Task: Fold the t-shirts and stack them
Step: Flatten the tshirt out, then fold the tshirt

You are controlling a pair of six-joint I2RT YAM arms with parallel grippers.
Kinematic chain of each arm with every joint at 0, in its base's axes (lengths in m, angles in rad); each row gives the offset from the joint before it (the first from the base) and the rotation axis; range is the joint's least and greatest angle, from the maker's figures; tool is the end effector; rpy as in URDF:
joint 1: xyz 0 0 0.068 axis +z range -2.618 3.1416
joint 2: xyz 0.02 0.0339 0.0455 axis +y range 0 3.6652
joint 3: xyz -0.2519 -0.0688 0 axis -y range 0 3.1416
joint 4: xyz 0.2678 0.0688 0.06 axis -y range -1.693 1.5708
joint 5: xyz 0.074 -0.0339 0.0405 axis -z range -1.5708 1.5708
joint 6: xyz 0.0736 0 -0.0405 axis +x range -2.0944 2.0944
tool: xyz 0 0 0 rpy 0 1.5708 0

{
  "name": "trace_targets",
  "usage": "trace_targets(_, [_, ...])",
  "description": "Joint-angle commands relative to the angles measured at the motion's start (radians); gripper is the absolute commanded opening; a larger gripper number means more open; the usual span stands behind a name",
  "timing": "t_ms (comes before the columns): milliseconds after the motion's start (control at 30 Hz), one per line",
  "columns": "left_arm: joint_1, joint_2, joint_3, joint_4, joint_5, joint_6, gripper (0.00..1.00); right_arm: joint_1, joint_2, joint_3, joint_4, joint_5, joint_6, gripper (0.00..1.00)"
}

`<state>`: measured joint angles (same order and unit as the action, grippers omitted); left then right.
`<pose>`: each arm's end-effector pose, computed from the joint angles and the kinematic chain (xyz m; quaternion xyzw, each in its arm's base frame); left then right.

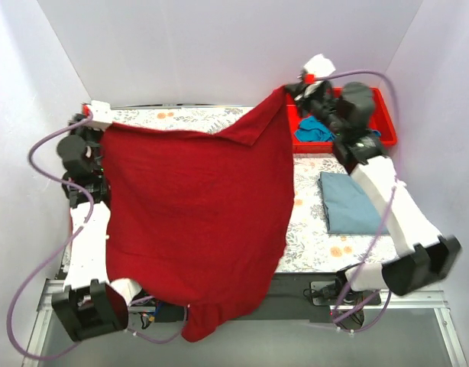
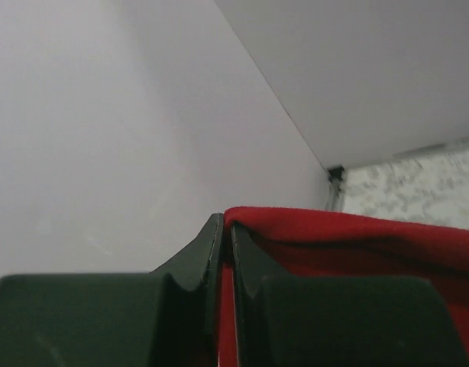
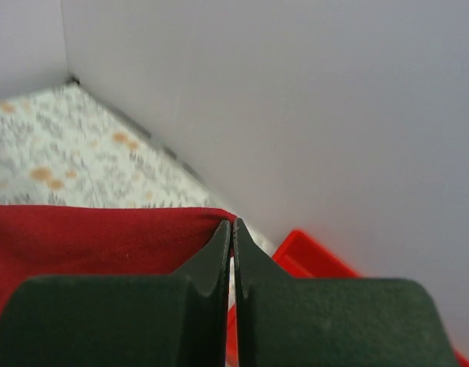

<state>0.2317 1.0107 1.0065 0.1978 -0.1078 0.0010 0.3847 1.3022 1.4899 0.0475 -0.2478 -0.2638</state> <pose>0.2888 0.0763 0.4141 -0.1144 0.6255 0.1235 0.7618 0.3143 0.1467 0.4992 -0.2878 0.5516 0.1235 0.7731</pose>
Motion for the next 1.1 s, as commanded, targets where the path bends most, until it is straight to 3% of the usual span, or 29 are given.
trace_targets(0, [0.000,0.052,-0.103,0.106,0.072,0.007,0.00,-0.001,0.084,-0.071,0.181,0.027,-0.080,0.01])
trace_targets(200, [0.001,0.371,-0.180,0.284,0.099,0.007,0.00,0.000,0.387,0.007,0.275,0.074,-0.141,0.01])
trace_targets(400, [0.001,0.692,-0.014,0.325,0.103,-0.052,0.00,0.000,0.668,0.214,0.284,0.127,-0.201,0.01])
trace_targets(600, [0.008,0.936,0.176,0.315,0.158,-0.055,0.00,0.003,0.816,0.391,0.281,0.154,-0.219,0.01])
trace_targets(733, [0.018,0.957,0.239,0.269,0.230,-0.059,0.00,0.011,0.792,0.353,0.281,0.160,-0.221,0.01])
trace_targets(900, [0.067,0.912,0.230,0.224,0.344,-0.052,0.00,0.029,0.631,0.140,0.281,0.159,-0.192,0.01])
trace_targets(1067, [0.136,0.853,0.236,0.020,0.597,0.023,0.00,0.066,0.450,-0.060,0.232,0.170,-0.126,0.01])
